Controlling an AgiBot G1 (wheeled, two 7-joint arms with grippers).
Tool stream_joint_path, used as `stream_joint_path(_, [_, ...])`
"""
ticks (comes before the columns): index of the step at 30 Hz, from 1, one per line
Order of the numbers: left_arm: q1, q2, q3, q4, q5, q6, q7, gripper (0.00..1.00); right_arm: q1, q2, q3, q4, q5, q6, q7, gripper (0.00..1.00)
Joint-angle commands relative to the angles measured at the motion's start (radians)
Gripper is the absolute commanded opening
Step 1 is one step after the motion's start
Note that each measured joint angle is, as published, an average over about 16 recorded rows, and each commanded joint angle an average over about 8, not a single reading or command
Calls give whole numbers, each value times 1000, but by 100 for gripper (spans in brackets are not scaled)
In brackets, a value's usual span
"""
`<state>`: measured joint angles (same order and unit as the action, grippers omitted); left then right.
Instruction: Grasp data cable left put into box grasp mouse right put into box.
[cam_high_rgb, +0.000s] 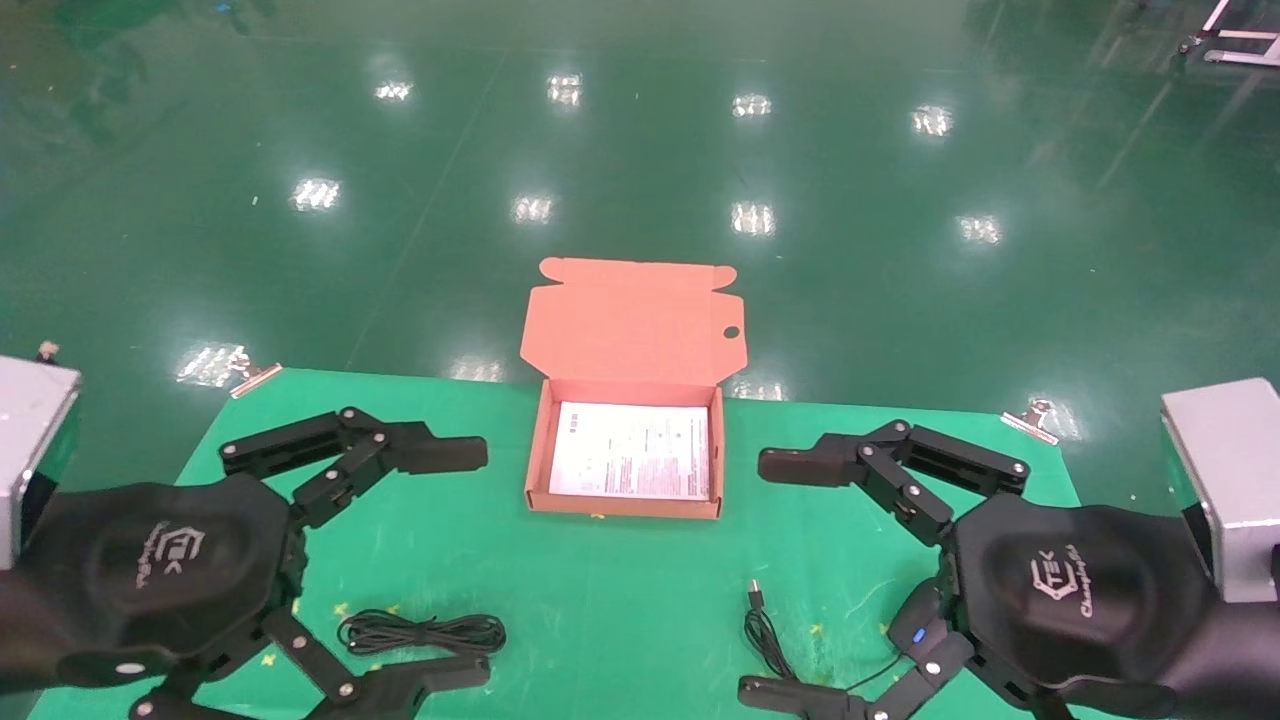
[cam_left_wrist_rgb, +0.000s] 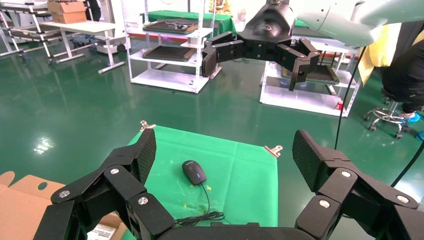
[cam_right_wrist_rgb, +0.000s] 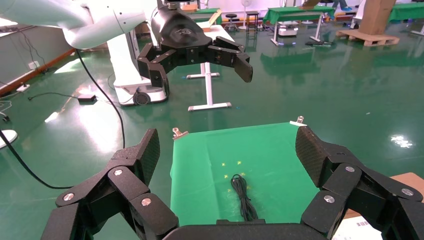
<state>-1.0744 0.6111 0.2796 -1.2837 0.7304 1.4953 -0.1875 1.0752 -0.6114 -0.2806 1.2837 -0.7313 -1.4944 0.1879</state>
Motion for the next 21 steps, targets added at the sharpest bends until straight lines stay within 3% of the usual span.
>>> stream_joint_path(1, [0,0,0,0,0,0,0,100,0,0,0,0,0,0,0,100])
stream_joint_path(21, [0,6,6,4,5,-3,-3,100,0,3,-3,3,-9,-2,-1,100])
